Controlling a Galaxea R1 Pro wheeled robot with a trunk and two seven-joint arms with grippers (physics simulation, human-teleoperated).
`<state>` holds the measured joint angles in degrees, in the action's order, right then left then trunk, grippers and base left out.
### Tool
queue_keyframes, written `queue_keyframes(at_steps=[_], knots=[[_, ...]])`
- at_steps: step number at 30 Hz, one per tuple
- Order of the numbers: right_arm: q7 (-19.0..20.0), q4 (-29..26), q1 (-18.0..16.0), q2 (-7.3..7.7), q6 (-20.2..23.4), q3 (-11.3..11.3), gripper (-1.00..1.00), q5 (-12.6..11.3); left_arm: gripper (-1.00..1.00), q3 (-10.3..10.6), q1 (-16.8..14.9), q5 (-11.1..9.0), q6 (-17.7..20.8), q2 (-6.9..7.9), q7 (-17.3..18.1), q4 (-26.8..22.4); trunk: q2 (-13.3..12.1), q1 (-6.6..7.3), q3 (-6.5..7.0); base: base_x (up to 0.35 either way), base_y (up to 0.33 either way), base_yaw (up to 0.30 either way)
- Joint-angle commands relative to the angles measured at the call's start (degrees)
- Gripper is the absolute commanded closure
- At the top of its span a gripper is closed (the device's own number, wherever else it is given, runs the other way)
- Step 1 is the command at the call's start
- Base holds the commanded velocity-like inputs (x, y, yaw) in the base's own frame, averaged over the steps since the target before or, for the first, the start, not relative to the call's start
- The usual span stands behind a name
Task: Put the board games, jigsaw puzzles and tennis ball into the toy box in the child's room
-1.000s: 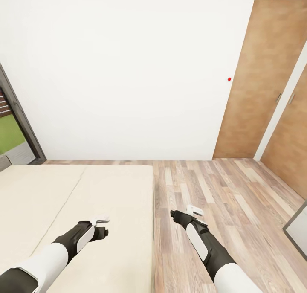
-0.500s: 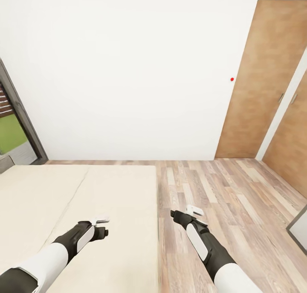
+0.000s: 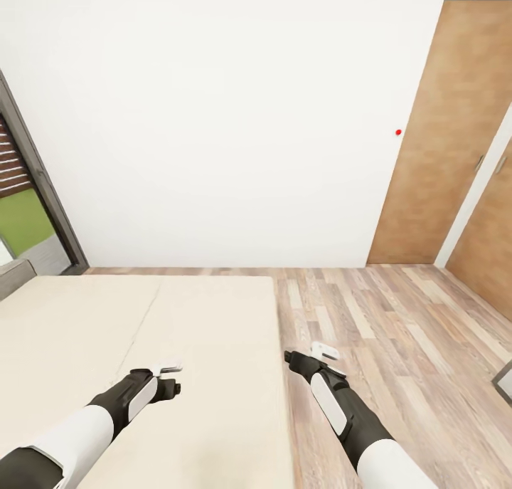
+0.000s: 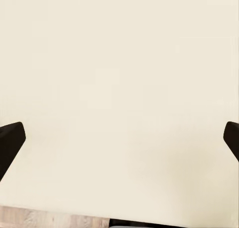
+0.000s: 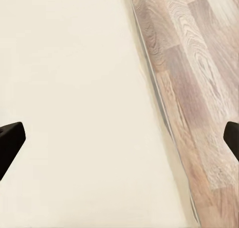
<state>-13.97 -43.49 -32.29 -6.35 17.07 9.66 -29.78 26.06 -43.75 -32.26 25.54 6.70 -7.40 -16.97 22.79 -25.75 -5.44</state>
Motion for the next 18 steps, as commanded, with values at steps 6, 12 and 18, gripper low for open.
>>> queue_keyframes(at_steps=[6,12,18], knots=[[-0.53,-0.11,-0.05,0.02,0.15,0.18,-1.0,-0.54,-1.0,0.39,-0.02,-0.61,0.29,0.04,-0.42,-0.2,0.13,-0.04,-0.13,0.0,0.279,0.0],[-0.53,-0.11,-0.05,0.02,0.15,0.19,-1.0,-0.54,-1.0,0.38,-0.02,-0.61,0.29,0.06,-0.42,-0.18,0.13,-0.04,-0.13,0.0,0.279,0.0],[-0.53,-0.11,-0.05,0.02,0.15,0.18,-1.0,-0.54,-1.0,0.39,-0.02,-0.61,0.29,0.06,-0.42,-0.18,0.13,-0.04,-0.13,0.0,0.279,0.0]])
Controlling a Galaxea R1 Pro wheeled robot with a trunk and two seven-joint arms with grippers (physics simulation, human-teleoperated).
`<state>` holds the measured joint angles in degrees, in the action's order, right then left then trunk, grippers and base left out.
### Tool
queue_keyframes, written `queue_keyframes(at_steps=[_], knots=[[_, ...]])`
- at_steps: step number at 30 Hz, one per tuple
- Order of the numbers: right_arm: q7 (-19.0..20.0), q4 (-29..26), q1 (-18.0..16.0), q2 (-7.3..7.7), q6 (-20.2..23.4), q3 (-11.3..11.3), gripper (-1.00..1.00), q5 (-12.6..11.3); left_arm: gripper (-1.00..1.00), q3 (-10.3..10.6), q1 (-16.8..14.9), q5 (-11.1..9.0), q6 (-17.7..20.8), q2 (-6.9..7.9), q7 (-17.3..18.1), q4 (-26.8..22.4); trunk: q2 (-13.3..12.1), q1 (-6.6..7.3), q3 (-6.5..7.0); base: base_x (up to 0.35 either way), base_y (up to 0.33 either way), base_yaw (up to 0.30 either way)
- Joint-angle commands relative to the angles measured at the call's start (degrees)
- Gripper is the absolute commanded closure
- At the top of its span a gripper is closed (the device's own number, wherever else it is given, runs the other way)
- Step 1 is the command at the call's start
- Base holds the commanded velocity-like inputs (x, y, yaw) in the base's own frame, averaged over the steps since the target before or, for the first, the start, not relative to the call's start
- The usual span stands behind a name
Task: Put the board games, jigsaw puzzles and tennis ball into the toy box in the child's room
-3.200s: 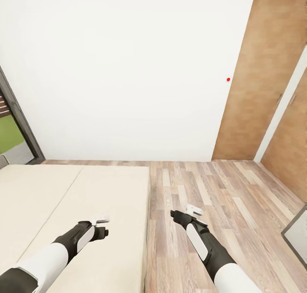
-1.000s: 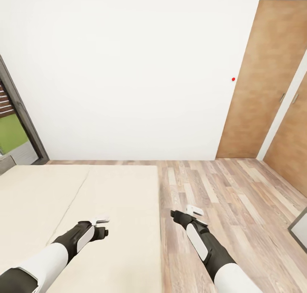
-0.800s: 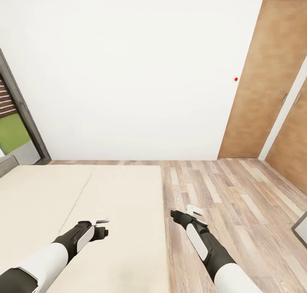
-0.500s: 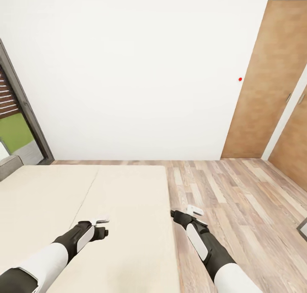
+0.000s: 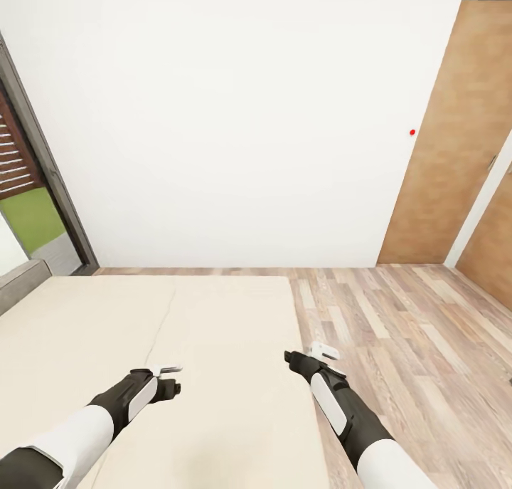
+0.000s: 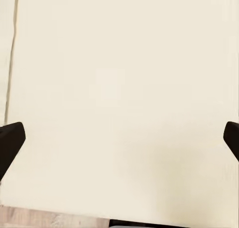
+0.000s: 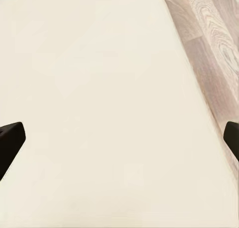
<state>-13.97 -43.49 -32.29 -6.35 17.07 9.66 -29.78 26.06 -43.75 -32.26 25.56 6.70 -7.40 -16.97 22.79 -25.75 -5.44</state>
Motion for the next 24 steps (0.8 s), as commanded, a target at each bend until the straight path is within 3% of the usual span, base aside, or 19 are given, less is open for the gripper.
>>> queue_keyframes(at_steps=[1,24], knots=[[-0.53,-0.11,-0.05,0.02,0.15,0.18,-1.0,-0.54,-1.0,0.39,-0.02,-0.61,0.28,0.06,-0.42,-0.18,0.13,-0.04,-0.13,0.0,0.279,0.0],[-0.53,-0.11,-0.05,0.02,0.15,0.19,-1.0,-0.54,-1.0,0.35,-0.02,-0.61,0.28,0.06,-0.42,-0.18,0.13,-0.04,-0.13,0.0,0.279,0.0]])
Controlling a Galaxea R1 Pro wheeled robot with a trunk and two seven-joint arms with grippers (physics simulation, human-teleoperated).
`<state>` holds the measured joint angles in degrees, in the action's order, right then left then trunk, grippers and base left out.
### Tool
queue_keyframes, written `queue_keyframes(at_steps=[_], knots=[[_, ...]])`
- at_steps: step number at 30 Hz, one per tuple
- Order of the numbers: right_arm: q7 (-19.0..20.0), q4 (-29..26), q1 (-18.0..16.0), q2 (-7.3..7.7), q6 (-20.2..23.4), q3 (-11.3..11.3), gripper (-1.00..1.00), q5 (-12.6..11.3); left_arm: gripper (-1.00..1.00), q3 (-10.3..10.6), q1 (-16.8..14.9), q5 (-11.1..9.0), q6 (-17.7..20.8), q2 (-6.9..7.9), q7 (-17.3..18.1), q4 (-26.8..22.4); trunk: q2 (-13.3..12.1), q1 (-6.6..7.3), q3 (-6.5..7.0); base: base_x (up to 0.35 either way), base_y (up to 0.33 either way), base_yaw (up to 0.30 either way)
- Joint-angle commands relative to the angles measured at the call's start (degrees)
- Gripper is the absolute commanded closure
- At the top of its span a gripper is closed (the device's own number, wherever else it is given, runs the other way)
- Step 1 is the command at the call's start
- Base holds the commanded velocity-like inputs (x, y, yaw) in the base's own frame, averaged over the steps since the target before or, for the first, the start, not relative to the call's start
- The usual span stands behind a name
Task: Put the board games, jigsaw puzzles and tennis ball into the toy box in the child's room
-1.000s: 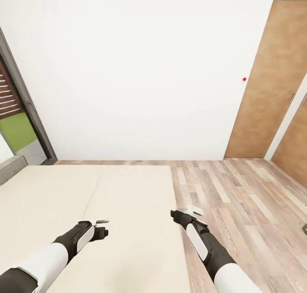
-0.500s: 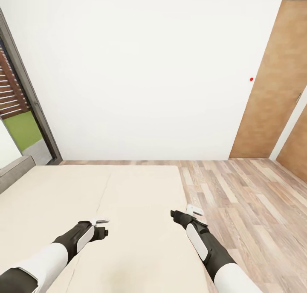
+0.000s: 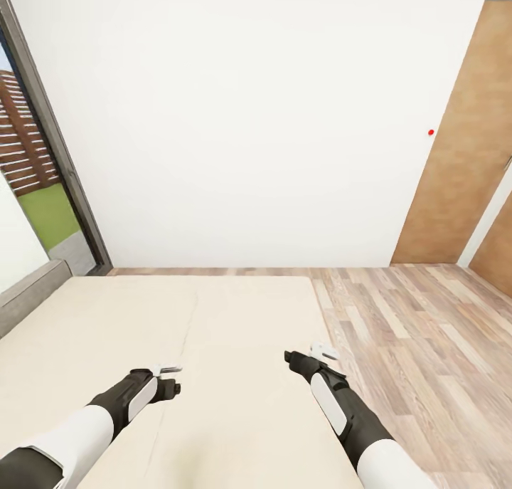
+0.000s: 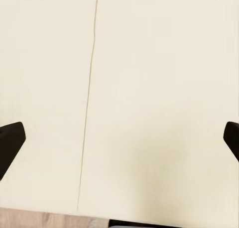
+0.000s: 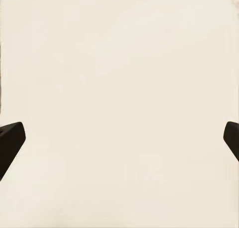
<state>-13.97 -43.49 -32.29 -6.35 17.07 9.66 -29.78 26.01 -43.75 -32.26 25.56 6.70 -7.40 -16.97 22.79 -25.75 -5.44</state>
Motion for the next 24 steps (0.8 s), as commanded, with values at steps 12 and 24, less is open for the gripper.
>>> queue_keyframes(at_steps=[12,24], knots=[[-0.53,-0.11,-0.05,0.02,0.15,0.18,-1.0,-0.54,-1.0,0.36,-0.02,-0.62,0.34,0.06,-0.42,-0.18,0.13,-0.04,-0.13,0.0,0.279,0.0],[-0.53,-0.11,-0.05,0.02,0.15,0.18,-1.0,-0.54,-1.0,0.36,-0.02,-0.61,0.37,0.06,-0.42,-0.17,0.13,-0.04,-0.13,0.0,0.279,0.0]])
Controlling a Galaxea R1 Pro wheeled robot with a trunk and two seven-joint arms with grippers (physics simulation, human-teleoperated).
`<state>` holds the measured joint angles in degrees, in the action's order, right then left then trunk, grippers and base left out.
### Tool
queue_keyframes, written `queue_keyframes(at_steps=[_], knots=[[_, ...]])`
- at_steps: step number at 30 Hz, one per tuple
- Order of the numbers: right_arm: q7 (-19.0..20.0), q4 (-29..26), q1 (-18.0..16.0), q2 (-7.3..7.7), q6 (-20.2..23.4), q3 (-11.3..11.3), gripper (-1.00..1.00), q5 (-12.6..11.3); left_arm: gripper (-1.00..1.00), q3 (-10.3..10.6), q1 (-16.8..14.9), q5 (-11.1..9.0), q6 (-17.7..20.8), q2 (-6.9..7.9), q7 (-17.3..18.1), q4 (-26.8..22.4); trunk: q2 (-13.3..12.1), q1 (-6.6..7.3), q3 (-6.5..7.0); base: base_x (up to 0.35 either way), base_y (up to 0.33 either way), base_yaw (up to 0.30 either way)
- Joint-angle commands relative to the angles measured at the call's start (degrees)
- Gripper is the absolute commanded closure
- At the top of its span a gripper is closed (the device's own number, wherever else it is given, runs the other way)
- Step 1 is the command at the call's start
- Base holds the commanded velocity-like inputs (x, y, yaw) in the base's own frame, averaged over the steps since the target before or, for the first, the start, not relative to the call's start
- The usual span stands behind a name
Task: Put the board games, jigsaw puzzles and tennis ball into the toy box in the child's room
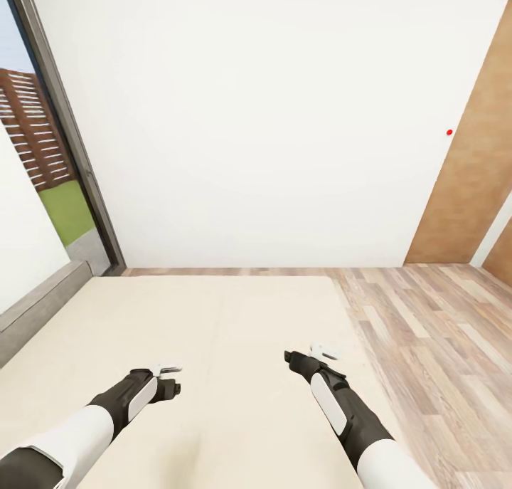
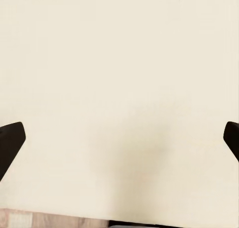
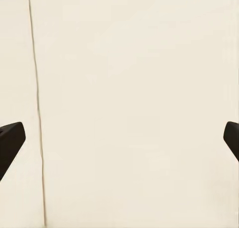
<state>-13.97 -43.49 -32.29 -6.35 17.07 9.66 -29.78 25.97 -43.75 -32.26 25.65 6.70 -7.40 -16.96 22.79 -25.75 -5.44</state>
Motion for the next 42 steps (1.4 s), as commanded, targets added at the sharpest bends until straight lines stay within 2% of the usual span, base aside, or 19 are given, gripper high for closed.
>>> queue_keyframes(at_steps=[1,42], knots=[[-0.53,-0.11,-0.05,0.02,0.15,0.18,-1.0,-0.54,-1.0,0.39,-0.02,-0.61,0.28,0.06,-0.42,-0.18,0.13,-0.04,-0.13,0.0,0.279,0.0],[-0.62,-0.11,-0.05,0.02,0.15,0.18,-1.0,-0.54,-1.0,0.39,-0.02,-0.61,0.34,0.06,-0.42,-0.18,0.13,-0.04,-0.13,0.0,0.279,0.0]])
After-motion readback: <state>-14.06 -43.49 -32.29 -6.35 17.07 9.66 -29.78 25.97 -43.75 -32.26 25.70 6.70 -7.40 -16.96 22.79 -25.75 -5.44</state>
